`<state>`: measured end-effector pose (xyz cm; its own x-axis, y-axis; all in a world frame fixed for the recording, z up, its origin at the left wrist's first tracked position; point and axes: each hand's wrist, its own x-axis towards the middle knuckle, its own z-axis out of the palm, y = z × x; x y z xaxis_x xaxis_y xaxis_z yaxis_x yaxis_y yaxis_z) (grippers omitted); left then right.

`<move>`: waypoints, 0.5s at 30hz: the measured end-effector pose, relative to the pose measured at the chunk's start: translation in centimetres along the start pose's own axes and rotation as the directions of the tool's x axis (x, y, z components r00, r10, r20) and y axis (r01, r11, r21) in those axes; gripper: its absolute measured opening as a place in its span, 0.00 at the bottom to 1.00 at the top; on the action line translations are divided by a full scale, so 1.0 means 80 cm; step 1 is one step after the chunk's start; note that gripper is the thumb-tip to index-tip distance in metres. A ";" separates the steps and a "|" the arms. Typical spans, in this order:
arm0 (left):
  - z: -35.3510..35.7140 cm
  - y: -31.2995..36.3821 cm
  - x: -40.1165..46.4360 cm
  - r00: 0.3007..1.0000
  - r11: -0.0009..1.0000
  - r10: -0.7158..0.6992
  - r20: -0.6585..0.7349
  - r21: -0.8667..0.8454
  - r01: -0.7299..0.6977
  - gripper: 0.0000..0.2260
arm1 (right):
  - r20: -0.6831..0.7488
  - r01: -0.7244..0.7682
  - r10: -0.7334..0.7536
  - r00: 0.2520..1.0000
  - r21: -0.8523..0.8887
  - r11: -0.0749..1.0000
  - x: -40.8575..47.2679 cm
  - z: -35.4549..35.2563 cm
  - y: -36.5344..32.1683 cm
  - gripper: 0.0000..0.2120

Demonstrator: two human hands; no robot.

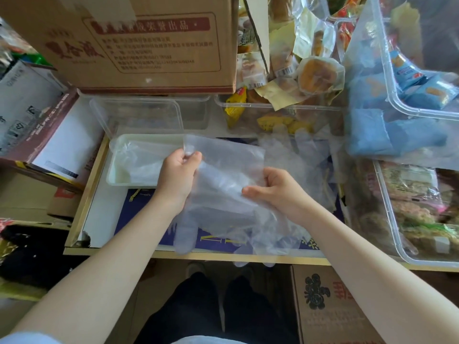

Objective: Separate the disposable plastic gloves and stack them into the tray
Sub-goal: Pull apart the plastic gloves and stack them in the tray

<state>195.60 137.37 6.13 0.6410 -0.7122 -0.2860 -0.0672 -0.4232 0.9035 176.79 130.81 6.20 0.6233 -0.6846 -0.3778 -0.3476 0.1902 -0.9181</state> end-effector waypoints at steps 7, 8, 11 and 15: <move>-0.037 -0.007 0.024 0.989 0.997 -0.022 -0.147 -0.072 0.012 0.07 | 0.231 -0.209 0.284 0.931 -0.300 0.931 0.009 0.013 0.045 0.07; -0.041 -0.010 0.028 0.990 0.999 -0.011 -0.144 -0.048 0.004 0.08 | 0.164 -0.205 0.270 0.949 -0.330 0.921 0.015 0.013 0.055 0.05; -0.049 -0.017 0.030 0.999 0.999 0.028 -0.027 0.019 -0.028 0.07 | -0.256 -0.239 0.113 0.960 -0.540 0.807 0.035 0.002 0.085 0.13; -0.057 -0.026 0.033 0.983 0.989 0.026 0.184 0.139 -0.052 0.05 | -0.493 -0.437 0.074 0.867 -0.682 0.586 0.052 -0.011 0.102 0.27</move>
<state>200.90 138.89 4.96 0.4878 -0.8138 -0.3160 -0.2059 -0.4590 0.8643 175.88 128.92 -2.77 0.1695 -0.9264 -0.3363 -0.9541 -0.0687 -0.2916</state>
